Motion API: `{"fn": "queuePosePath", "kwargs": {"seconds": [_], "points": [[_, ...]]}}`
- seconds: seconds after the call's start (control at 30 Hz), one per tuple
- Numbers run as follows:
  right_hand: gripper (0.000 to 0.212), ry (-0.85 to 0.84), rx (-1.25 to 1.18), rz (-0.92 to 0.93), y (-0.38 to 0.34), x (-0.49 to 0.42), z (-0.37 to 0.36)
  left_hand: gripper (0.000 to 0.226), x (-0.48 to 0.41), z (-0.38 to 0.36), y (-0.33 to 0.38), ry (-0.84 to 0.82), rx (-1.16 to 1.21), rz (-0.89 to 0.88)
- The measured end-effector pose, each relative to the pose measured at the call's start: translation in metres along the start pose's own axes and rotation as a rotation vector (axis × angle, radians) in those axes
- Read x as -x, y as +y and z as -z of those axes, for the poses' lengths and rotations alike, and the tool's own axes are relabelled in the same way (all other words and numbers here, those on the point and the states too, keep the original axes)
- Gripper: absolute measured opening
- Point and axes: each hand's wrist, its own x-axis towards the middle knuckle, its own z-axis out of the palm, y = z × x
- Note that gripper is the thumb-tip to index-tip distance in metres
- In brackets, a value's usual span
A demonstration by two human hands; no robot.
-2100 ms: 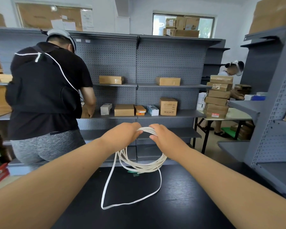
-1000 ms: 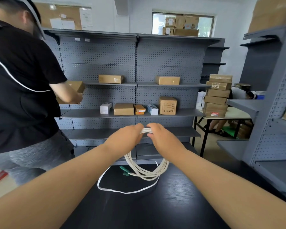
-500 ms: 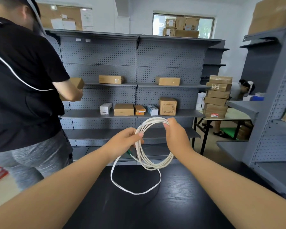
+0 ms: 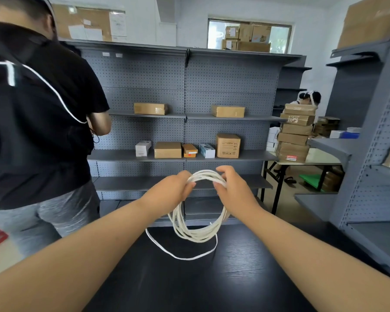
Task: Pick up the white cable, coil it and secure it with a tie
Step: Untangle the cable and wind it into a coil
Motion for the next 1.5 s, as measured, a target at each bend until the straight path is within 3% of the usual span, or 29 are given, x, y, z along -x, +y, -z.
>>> {"fn": "queuePosePath", "kwargs": {"seconds": [0.1,0.27,0.4,0.6,0.83,1.0,1.2,1.5], "points": [[0.045,-0.147,0.049,0.056,-0.008,-0.003,-0.005,0.028,-0.002,-0.002,0.001,-0.073,-0.082,-0.033],[0.024,-0.229,0.190,0.085,-0.014,-0.001,-0.009,0.024,-0.002,-0.002,-0.009,-0.139,0.103,-0.014],[0.021,-0.159,0.180,0.086,-0.011,-0.001,-0.007,0.037,0.007,-0.001,-0.020,-0.146,0.549,0.164],[0.013,0.027,0.024,-0.029,0.002,-0.007,0.000,0.050,0.016,-0.005,-0.033,-0.138,0.861,0.357],[0.018,0.231,-0.079,-0.097,0.006,-0.005,-0.004,0.036,0.015,-0.023,-0.013,-0.053,1.077,0.295],[0.019,0.296,-0.099,-0.144,0.004,-0.003,-0.005,0.023,0.015,-0.027,0.001,0.036,0.955,0.228],[0.015,0.210,-0.156,-0.160,0.004,-0.004,-0.003,0.028,0.010,-0.024,0.006,0.200,0.542,0.135],[0.049,0.061,0.068,0.098,0.004,-0.009,0.006,0.030,-0.001,-0.005,-0.002,0.183,0.143,0.020]]}}
